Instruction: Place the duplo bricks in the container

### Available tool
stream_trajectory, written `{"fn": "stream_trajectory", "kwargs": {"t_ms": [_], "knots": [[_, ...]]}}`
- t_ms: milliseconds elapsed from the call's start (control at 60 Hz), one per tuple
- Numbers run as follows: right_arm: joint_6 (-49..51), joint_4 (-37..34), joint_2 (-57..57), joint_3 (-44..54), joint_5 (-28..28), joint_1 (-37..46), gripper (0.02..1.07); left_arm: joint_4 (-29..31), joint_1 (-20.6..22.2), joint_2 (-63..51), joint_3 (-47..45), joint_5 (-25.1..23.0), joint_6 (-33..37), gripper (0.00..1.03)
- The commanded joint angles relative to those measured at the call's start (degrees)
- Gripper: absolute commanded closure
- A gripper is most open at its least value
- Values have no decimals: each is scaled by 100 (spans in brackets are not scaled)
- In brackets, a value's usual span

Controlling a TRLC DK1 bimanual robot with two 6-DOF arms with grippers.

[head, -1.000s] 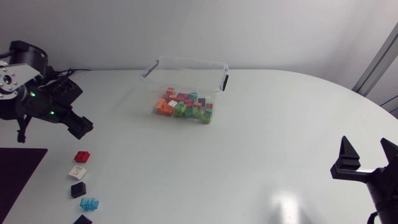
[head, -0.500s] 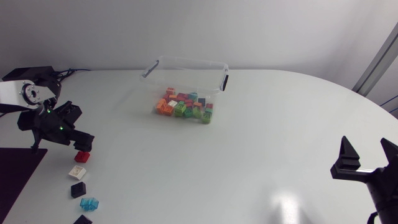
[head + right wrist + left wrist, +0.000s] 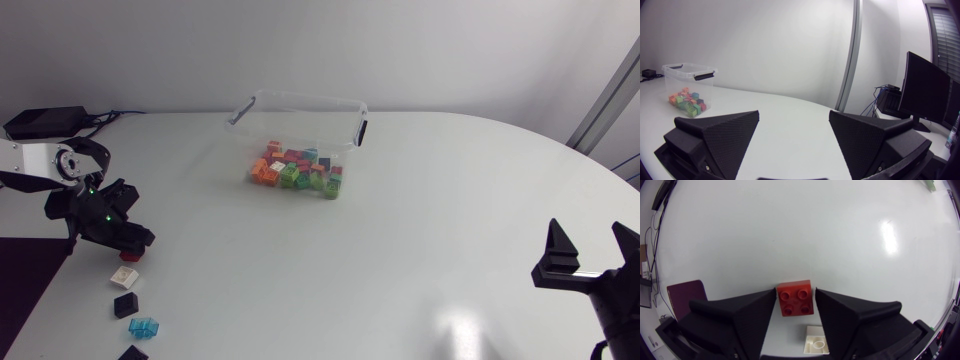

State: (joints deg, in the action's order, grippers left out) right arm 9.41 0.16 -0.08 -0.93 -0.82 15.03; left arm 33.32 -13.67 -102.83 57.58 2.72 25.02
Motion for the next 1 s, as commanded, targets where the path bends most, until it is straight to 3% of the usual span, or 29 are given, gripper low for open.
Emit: {"fn": "stream_trajectory", "kwargs": {"t_ms": [0, 67, 217, 483, 600, 783, 983], "knots": [[26, -43, -28, 102, -6, 9, 6, -19, -74, -115, -63, 27, -172, 89], [26, -43, -28, 102, -6, 9, 6, 17, -65, -115, -45, 27, -155, 96], [17, -43, -28, 102, -6, 9, 6, 342, 154, 456, 174, -140, -137, 96], [17, -43, -28, 102, -6, 9, 6, 1018, 1490, 1432, 1335, -509, -375, 96], [17, -43, -28, 102, -6, 9, 6, 1010, 1991, 1397, 1915, -659, -577, 96], [17, -43, -28, 102, -6, 9, 6, 913, 2334, 905, 2653, -1010, -805, 96], [17, -43, -28, 93, -6, 9, 6, 78, 2747, 667, 3013, -1151, -911, 96]]}}
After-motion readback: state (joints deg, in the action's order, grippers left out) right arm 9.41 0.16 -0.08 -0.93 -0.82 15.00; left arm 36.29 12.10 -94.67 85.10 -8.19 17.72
